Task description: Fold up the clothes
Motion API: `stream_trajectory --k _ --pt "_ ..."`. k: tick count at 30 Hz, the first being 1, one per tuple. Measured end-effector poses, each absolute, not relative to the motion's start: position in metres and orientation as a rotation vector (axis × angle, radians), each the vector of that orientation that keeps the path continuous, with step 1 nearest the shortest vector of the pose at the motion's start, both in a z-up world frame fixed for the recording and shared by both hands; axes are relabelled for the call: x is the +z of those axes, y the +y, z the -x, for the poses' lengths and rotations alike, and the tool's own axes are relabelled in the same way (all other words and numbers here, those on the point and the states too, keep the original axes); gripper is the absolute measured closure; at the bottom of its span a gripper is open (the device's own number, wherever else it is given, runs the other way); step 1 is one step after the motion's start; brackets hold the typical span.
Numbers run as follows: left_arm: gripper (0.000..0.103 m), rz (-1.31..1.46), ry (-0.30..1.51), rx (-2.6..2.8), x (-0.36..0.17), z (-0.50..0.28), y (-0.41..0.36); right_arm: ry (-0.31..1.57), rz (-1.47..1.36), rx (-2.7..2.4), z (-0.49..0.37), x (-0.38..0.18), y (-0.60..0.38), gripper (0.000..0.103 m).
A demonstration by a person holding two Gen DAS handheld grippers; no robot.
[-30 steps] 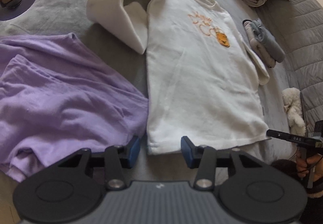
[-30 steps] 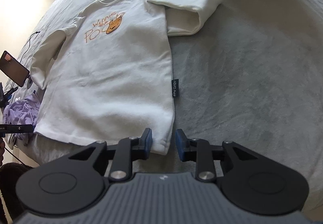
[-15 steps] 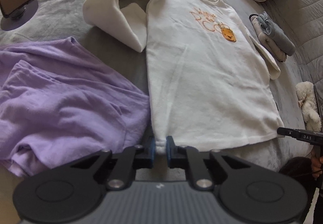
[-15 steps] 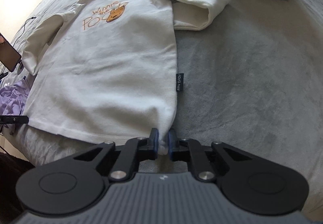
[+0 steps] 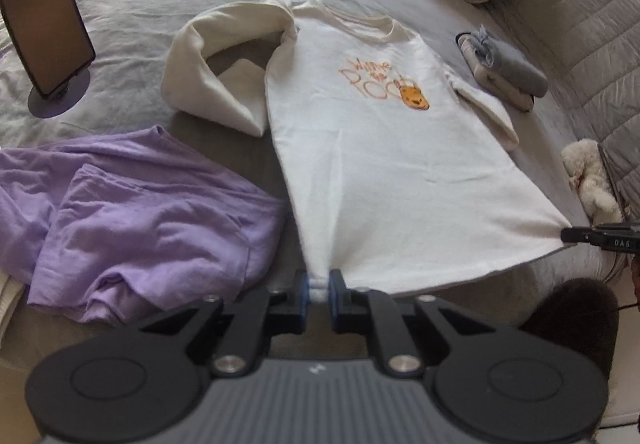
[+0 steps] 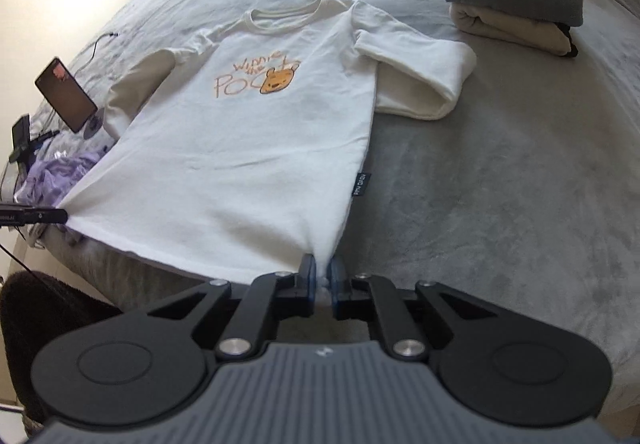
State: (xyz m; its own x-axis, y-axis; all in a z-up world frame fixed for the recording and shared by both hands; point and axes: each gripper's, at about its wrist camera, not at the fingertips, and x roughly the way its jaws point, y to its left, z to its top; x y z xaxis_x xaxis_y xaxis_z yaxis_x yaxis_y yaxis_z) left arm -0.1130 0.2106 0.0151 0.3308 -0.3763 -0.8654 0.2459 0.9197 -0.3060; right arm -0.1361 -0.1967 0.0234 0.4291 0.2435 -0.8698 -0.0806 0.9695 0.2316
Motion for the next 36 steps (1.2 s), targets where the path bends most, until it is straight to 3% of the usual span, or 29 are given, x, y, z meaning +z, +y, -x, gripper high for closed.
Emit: stream_trajectory --k 7,12,15,17,18,25,36 --pt "0.093 0.005 1.277 -0.356 -0.036 0.112 0.191 1.255 -0.106 0.169 0.123 -0.029 -0.182 0.095" --pt "0.091 -0.011 1.287 -0.369 -0.031 0.109 0.189 1.313 -0.112 0.172 0.112 -0.043 -0.181 0.09" --pt "0.084 -0.015 1.275 -0.404 -0.02 0.111 0.191 1.291 -0.099 0.172 0.108 -0.038 -0.185 0.08" --pt "0.071 -0.006 1.245 -0.421 -0.01 0.112 0.194 1.276 -0.09 0.172 0.106 -0.034 -0.188 0.058" --pt "0.068 -0.002 1.228 -0.424 -0.005 0.111 0.194 1.267 -0.086 0.17 0.105 -0.032 -0.189 0.057" --pt "0.059 0.019 1.124 -0.401 0.012 0.086 0.181 1.175 -0.153 0.079 0.086 -0.022 -0.208 0.057" --pt "0.058 0.137 1.038 -0.381 -0.005 0.022 0.131 1.002 -0.374 -0.14 0.045 -0.038 -0.262 0.057"
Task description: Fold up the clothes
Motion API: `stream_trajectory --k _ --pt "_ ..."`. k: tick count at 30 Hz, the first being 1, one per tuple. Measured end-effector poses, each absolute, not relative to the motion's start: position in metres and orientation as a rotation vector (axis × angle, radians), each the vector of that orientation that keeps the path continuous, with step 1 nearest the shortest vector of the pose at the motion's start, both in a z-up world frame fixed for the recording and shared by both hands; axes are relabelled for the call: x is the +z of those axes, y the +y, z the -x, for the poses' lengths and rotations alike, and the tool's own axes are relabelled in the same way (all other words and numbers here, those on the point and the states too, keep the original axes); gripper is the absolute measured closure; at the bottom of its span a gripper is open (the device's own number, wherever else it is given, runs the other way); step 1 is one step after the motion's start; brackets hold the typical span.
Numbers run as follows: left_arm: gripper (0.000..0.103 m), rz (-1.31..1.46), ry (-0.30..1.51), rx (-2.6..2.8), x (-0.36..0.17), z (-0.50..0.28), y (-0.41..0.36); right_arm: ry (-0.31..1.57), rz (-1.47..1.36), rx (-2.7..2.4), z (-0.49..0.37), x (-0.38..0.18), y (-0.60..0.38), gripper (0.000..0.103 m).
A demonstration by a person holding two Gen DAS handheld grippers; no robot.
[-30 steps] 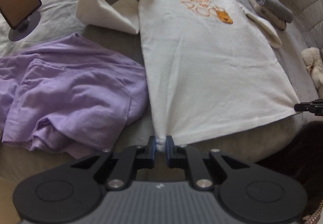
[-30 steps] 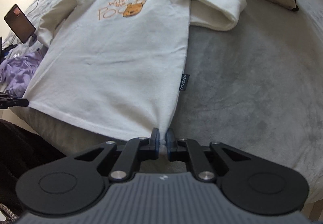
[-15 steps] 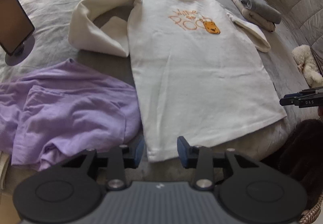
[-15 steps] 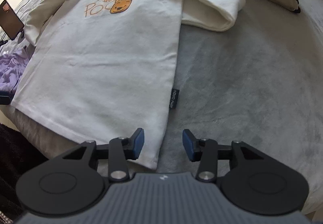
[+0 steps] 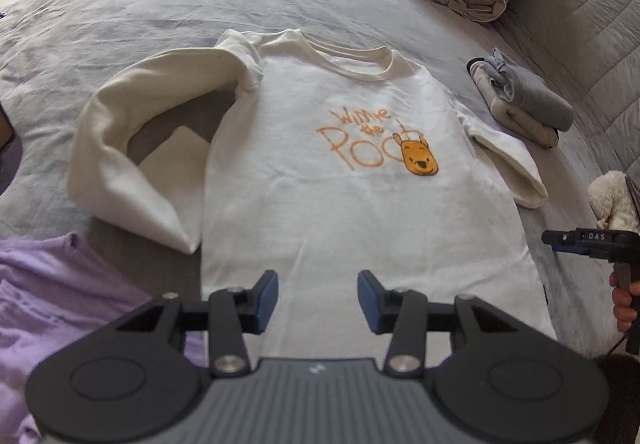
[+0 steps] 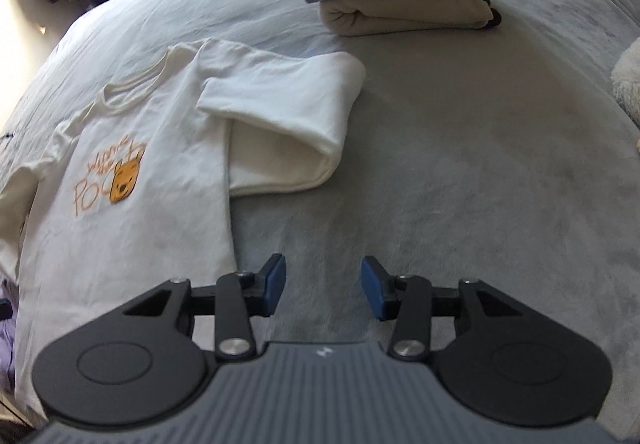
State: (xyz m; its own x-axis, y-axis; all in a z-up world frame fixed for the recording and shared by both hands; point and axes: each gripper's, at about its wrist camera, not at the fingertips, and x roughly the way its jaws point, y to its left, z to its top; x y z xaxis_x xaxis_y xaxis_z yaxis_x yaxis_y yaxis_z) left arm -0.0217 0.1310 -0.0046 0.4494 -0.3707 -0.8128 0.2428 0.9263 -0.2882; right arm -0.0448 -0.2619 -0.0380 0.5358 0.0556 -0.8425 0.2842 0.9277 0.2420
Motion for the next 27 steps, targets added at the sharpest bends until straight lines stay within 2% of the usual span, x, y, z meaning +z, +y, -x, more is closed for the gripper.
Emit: stream_trajectory --k 7,9,11,15,23,27 --pt "0.058 0.191 0.958 -0.436 -0.028 -0.015 0.079 0.902 -0.396 -0.188 0.021 -0.045 -0.27 0.057" --pt "0.058 0.209 0.933 -0.445 -0.037 -0.022 0.067 0.872 -0.37 -0.197 0.017 -0.047 -0.269 0.065" --pt "0.058 0.226 0.911 -0.45 -0.046 -0.029 0.058 0.849 -0.339 -0.205 0.012 -0.048 -0.269 0.094" --pt "0.058 0.24 0.868 -0.446 -0.054 -0.037 0.048 0.809 -0.221 -0.255 0.009 -0.039 -0.262 0.096" --pt "0.057 0.226 0.849 -0.431 -0.055 -0.045 0.039 0.676 0.25 -0.42 -0.005 -0.007 -0.243 0.098" --pt "0.057 0.216 0.852 -0.43 -0.054 -0.045 0.04 0.669 0.342 -0.455 -0.013 -0.007 -0.243 0.098"
